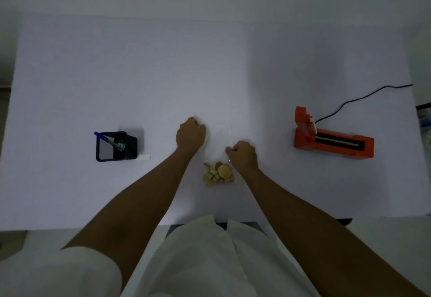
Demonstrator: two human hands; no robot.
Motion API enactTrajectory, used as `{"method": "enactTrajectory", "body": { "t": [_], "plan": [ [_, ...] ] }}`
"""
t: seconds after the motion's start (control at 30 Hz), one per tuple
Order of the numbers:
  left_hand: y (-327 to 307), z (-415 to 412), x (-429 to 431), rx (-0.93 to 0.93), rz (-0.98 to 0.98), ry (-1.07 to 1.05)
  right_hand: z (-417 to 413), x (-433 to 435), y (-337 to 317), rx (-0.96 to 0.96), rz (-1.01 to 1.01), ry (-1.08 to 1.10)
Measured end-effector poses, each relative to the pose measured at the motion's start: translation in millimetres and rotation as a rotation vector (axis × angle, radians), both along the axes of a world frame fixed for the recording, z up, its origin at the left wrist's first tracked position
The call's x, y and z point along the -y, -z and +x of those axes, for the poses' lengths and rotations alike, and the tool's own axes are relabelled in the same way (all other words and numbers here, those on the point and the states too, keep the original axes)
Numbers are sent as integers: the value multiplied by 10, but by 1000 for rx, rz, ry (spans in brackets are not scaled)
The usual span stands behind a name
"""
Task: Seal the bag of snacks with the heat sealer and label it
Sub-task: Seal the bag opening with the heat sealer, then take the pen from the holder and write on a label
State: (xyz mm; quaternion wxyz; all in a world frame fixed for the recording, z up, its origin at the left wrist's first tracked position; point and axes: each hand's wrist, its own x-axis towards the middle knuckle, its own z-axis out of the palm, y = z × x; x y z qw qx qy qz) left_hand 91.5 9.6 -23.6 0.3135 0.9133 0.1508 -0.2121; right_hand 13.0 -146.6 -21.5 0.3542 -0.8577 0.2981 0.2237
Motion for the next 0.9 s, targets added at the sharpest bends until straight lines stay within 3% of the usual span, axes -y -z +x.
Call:
{"method": "enactTrajectory", "body": {
  "t": [0.13, 0.3, 0.57, 0.7, 0.9],
  "plan": [
    [-75, -78, -90, -14, -13, 7, 12, -48, -79, 12, -14, 41],
    [-309, -309, -320, 73, -74, -18, -20, -242, -207, 230, 33, 29],
    [-806, -619, -1031, 334, -203, -131, 25, -1061, -471, 313, 361, -135],
    [-977, -631, -1602, 446, -147, -204, 71, -1576, -548, 303, 448, -147],
    [-849, -437, -2476, 326, -41, -163, 160, -2246, -664, 256, 534, -107]
  ]
}}
